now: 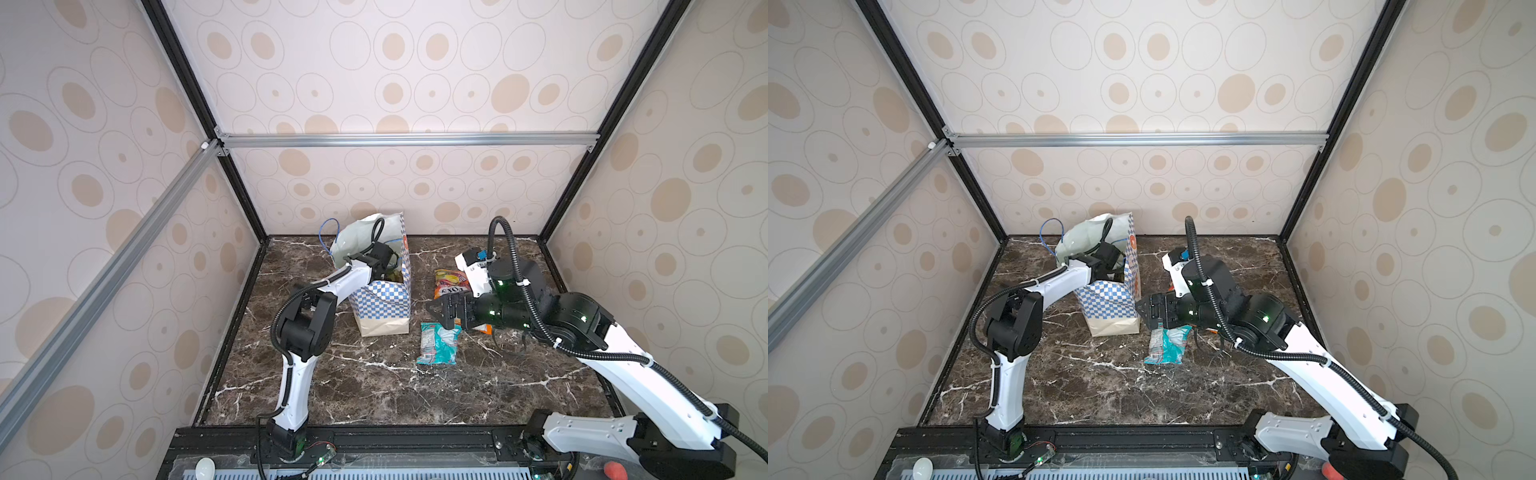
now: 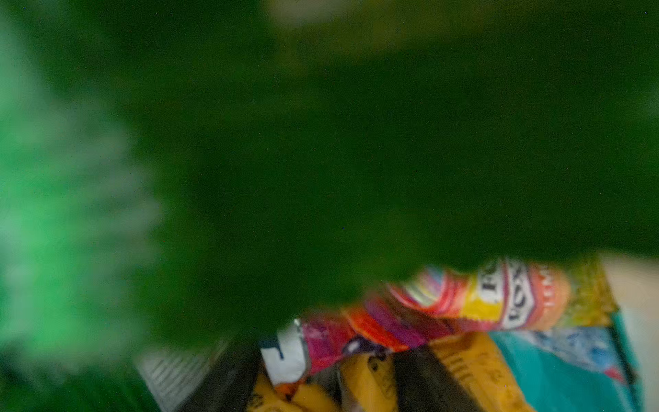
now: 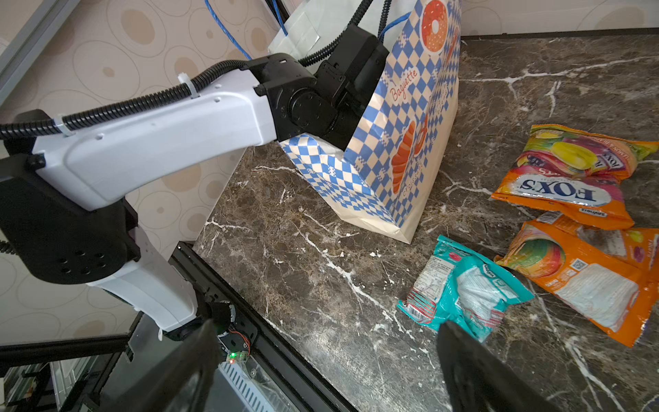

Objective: Take the snacks out of the paper bag
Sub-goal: Pick up the snacks from the paper bag.

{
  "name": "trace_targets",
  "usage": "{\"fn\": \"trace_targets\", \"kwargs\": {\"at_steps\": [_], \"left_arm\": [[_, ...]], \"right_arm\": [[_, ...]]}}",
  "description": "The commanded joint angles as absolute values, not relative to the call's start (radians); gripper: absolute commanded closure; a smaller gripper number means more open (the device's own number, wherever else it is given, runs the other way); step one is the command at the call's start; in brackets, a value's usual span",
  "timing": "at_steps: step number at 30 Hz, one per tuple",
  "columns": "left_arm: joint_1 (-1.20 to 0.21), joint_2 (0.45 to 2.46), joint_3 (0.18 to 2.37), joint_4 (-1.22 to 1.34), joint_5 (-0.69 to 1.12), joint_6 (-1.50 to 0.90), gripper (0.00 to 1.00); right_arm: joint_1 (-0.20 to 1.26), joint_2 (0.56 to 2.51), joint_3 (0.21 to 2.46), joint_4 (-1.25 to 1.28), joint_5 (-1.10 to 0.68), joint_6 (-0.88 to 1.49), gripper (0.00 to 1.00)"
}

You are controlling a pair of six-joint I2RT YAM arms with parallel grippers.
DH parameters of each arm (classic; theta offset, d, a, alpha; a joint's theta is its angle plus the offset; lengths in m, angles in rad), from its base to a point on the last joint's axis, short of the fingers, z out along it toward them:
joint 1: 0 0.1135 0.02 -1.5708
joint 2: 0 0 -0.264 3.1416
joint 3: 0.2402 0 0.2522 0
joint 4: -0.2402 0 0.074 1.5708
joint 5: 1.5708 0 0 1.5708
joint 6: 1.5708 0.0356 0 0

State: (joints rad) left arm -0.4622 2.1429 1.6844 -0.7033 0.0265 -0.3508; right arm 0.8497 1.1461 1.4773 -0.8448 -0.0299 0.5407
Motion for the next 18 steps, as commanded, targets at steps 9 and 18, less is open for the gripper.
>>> {"fn": "trace_targets", "kwargs": {"at_steps": [9, 18], "left_arm": [[-0.464, 2.118, 1.797, -0.846, -0.001, -0.349, 0.92], [-0.47, 2.059, 1.887, -0.898, -0.031, -0.355, 1.0]], "right_arm": [[0.856, 1.126, 1.482, -0.843, -0.029, 0.542, 0.01], [0.857, 1.123, 1.479, -0.842, -0.031, 0.543, 0.02]]}}
